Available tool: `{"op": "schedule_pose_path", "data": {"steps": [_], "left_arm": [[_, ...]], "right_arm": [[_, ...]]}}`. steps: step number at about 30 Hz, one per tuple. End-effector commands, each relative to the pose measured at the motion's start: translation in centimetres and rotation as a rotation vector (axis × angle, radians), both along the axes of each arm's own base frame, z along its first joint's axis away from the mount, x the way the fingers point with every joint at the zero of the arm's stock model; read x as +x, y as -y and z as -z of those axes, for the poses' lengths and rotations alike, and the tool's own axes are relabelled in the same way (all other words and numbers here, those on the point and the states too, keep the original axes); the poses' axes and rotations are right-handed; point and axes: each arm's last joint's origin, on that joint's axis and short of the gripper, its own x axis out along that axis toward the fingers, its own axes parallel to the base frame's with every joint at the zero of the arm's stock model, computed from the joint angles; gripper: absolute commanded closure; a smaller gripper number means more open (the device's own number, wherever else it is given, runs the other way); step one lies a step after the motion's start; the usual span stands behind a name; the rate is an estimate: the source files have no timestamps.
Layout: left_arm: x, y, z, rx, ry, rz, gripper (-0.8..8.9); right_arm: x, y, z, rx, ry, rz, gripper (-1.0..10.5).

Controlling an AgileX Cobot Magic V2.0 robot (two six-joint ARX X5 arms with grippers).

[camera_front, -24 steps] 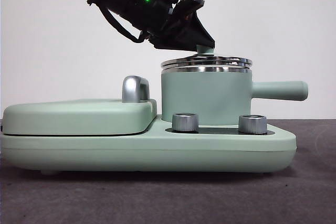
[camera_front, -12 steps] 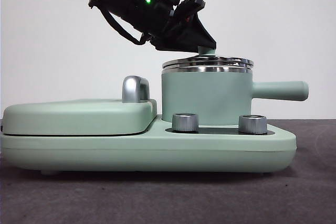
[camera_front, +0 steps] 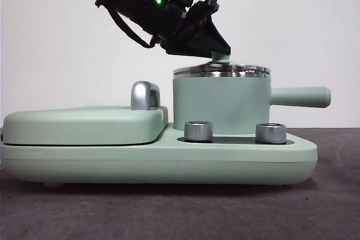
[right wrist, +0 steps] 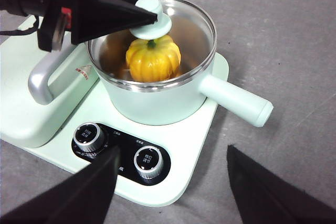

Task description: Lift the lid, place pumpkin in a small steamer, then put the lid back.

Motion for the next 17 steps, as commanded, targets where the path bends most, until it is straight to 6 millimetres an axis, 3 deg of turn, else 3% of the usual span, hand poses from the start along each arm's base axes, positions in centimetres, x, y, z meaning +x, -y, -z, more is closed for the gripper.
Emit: {"op": "schedule_pose_path", "data": {"steps": [1,9,14,17], "left_arm": [[0.28,0.17,1.25,0.051,-0.033,0.007,7.98],[0.32,0.18,1.15,0.043,-0.024,0.007,7.71],[0.3,0.2,1.14,0.032,-0.043,0.001,5.62],[0.28,0.17,1.03,0.006,-0.079,-0.016,4.97]], "right_arm": [[0.02,-0.2,-0.17,0.008,0.005,-0.008,6.3],[0.02,-0.2,-0.17,0.011,0.004,-0.006,6.3],[0.02,-0.2,-0.17,0.01,0.004,-0.006,6.3],[0.02,-0.2,-0.17,0.01,0.004,-0.007,6.3]]}}
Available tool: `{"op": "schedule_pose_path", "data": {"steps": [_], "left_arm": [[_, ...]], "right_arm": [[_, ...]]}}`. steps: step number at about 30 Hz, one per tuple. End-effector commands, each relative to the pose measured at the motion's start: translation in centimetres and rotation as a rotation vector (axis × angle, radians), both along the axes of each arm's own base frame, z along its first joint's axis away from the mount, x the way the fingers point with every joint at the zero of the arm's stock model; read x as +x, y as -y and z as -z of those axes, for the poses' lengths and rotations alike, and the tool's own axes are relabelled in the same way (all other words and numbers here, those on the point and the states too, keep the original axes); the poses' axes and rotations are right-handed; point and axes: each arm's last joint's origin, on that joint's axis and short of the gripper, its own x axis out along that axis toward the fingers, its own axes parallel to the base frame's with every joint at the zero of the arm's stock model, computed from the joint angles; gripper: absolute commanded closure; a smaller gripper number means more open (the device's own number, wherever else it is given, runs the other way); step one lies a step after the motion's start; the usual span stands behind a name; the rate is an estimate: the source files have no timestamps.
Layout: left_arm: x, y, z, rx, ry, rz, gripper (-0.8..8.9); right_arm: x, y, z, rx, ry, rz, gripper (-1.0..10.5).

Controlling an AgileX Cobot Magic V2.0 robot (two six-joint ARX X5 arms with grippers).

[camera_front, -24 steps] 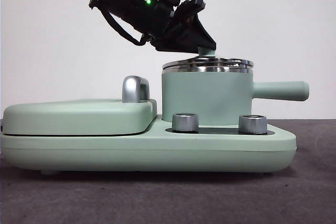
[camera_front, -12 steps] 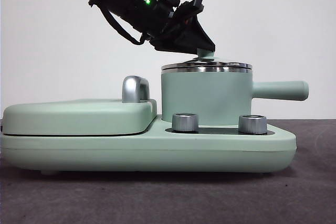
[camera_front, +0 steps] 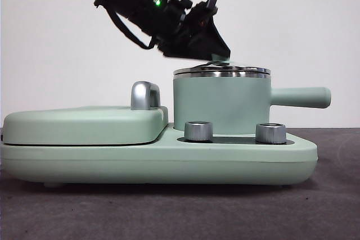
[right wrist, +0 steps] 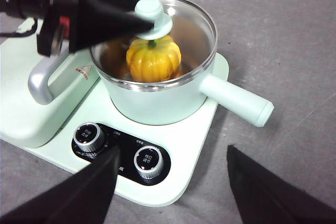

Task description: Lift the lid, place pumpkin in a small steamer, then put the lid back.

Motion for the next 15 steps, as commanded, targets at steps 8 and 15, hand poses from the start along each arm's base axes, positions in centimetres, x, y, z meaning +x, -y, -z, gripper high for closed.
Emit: {"op": "schedule_pose_path", "data": {"steps": [8,15], "left_arm": [[-0.8,-0.6,-2.1,-0.056,-0.04,-0.027,5.01],[-2.7,-2.7,-5.0,-0.036,-0.074,-0.047,5.03]], "right_arm": [[0.0,-0.2,-0.2,0.01,0.004,-0.007,6.3],[0.0,-0.2,-0.2,0.01,0.004,-0.007,6.3]]}}
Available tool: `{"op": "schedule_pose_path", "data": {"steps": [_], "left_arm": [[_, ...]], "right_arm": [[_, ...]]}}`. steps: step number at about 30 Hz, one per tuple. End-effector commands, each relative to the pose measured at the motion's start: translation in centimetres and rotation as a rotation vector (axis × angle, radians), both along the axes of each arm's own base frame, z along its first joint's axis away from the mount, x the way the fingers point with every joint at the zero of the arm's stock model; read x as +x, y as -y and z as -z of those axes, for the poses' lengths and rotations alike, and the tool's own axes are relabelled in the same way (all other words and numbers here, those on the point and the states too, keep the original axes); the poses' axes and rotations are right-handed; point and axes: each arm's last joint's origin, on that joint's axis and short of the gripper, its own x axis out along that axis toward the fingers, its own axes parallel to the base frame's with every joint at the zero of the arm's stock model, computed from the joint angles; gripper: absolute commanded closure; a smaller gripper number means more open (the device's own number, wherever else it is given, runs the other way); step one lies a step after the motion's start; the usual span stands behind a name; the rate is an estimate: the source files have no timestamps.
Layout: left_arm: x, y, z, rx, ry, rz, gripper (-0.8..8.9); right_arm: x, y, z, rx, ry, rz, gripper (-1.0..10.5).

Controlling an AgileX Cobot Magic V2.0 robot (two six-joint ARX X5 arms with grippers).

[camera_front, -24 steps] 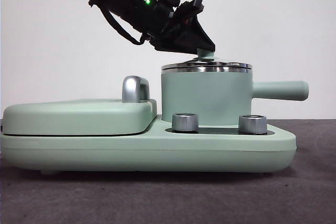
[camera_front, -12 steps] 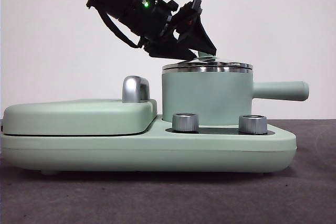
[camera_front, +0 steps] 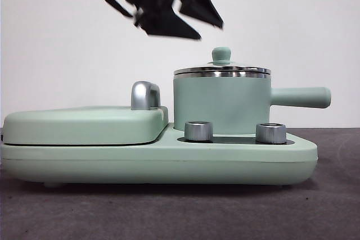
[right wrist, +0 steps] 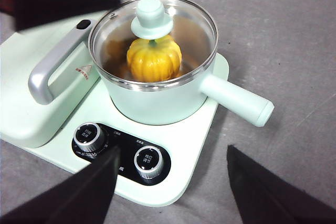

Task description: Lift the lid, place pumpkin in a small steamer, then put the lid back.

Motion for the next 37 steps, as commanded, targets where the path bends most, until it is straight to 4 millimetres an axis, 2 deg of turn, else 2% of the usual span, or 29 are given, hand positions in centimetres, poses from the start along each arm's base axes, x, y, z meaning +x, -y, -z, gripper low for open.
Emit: {"op": "schedule_pose_path", "data": {"steps": [1,9,17,27,37], "left_arm": [[-0.6,-0.7,-0.9,0.005,-0.037,-0.013,5.03],[-2.9,-4.3,-2.8,0.022,-0.234,-0.112,5.1],[-5.4,-8.4,-4.4,0.035,-0.284,-0.196,5.1],[-10.3,-13.6,-1.9,-0.024,-0.318,-0.335,5.1],[-14.5,-16.0,-0.2,-0.096,-0.305,-0.417,5.1]], "right_arm": [[0.0,-0.2,-0.2,0.01,0.004,-0.007,6.3],[0.0,-0.2,-0.2,0.01,0.003,-0.011,6.3],[0.5,-0.9,-0.1,0.012,0.001,-0.073,6.3],[3.0,-3.5,0.6,0.014,-0.005,-0.179,6.3],[5.0,-5.7,1.7,0.054,-0.033,-0.272,6.3]]}}
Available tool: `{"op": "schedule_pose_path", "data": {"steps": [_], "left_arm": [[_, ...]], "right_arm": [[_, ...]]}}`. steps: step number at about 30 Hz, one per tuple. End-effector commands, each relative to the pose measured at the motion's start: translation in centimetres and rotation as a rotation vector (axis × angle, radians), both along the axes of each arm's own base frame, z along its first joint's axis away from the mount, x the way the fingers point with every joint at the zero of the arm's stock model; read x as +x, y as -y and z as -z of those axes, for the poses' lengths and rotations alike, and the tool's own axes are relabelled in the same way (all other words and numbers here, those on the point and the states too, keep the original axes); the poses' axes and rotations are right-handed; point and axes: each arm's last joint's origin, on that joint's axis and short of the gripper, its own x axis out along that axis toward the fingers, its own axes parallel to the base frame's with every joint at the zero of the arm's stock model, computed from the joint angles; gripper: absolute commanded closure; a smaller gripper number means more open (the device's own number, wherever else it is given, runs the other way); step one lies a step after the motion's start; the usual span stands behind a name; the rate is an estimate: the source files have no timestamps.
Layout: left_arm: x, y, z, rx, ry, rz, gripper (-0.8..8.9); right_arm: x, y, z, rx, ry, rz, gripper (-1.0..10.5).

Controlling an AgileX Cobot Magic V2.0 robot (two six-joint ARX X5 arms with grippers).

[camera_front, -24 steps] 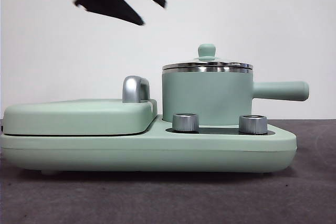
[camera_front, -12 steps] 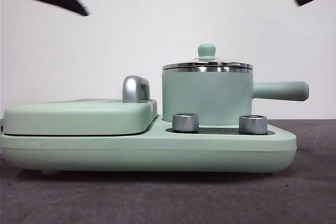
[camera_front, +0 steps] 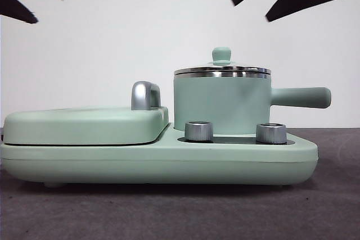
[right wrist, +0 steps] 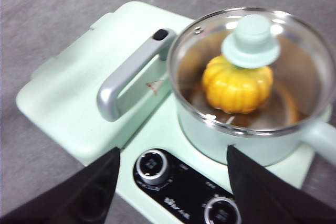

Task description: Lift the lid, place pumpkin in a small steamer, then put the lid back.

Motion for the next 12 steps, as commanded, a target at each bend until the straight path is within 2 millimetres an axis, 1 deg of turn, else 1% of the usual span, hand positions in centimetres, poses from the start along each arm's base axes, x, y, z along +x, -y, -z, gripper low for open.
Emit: {"op": "schedule_pose_path", "data": {"steps": [1,7,8,9,10,11,12], "left_arm": [[-0.54,-0.2,-0.1,-0.029,0.006,-0.03,5.11],[-1.01,-0.28,0.07,-0.016,-0.022,-0.018,5.13],[-1.0,-0.28,0.08,-0.017,-0.023,-0.019,6.07],[-1.0,-0.28,0.08,-0.018,-0.024,-0.019,8.14],[-0.97,-0.27,0.04,-0.021,-0.02,-0.02,7.8],[-0.94,-0.26,0.02,-0.022,-0.018,-0.021,8.12],[-0.95,-0.27,0.06,-0.023,-0.024,-0.022,8.07]], "right_arm": [[0.31,-0.66,0.22,-0.005,-0.008,-0.042,6.3],[0.28,-0.71,0.26,-0.01,-0.007,-0.065,6.3],[0.25,-0.69,0.27,-0.01,-0.011,-0.067,6.7],[0.26,-0.7,0.23,-0.008,-0.008,-0.067,8.0],[0.27,-0.71,0.22,-0.007,-0.006,-0.068,9.7],[0.3,-0.74,0.16,-0.004,0.002,-0.07,9.2],[0.31,-0.75,0.15,-0.002,0.003,-0.071,9.2]]}}
